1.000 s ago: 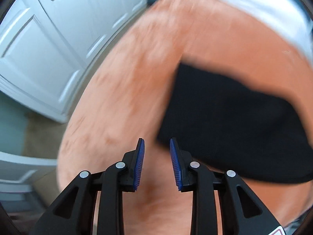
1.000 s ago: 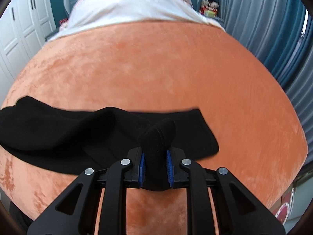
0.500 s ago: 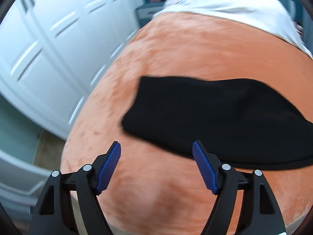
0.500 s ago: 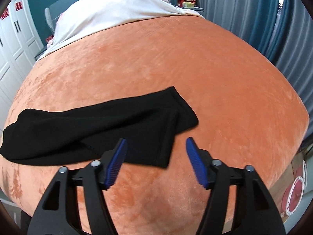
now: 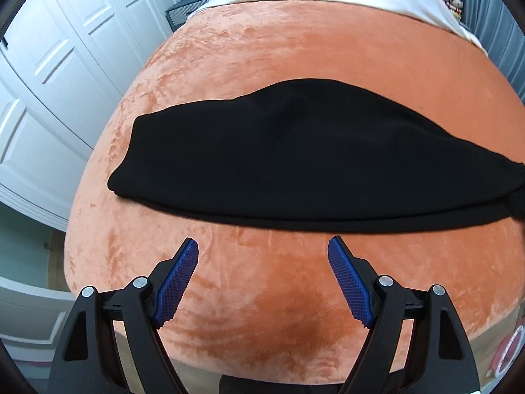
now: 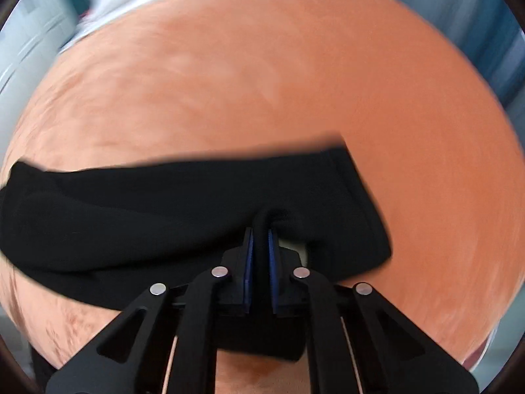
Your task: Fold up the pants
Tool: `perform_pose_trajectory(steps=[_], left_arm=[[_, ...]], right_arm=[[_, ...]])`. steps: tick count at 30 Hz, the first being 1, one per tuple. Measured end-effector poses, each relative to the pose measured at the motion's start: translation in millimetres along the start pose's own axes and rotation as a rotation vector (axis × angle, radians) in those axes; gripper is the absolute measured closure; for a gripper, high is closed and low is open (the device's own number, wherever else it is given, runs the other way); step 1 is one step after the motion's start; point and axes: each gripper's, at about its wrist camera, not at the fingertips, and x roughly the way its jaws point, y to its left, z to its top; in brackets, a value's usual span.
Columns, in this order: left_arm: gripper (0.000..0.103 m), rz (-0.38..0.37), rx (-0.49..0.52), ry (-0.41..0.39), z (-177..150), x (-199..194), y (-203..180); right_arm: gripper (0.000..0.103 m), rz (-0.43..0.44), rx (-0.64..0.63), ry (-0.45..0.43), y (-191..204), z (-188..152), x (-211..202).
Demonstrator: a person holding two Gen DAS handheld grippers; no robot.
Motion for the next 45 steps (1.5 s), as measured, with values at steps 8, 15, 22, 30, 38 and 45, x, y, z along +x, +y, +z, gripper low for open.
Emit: perform_pose_trajectory(steps=[8,15,22,30,38,45], left_arm=[[0.024,0.028,0.026,-0.022,-2.3,-11.0,-20.4],[0.024,0.062,0.078,-0.027,-10.5,-16.6,-28.2],[0.024,0.063,0.057,-0.023,-8.7,-18.9,-29.0],[0.018,0.086,0.085,-0.022,-13.6,-20.7,-37.4],[0.018,0.082,0.087,0.004,-9.5,-9.0,-43.3],[0.018,0.081,0.086,0.005,-8.9,-4.4,-41.9]], right_arm=[[0.081,-0.318,-0.34,-0.201,-2.7,-38.8,-67.5],[0.075,-0.197,0.126,0.018,-67.8,-141.0,-29.7],[0.068,0.086,0.437,-0.083,-73.3,-88.7,-29.4],[0.056,-0.146,0.333,0.045,-52.1,-47.7,30.8],[0.088,-0.092,0.266,0.031,-48.4,-51.6,16.5],[0.087,-0.135,0.277,0.08,-78.4,-77.4,11.3]])
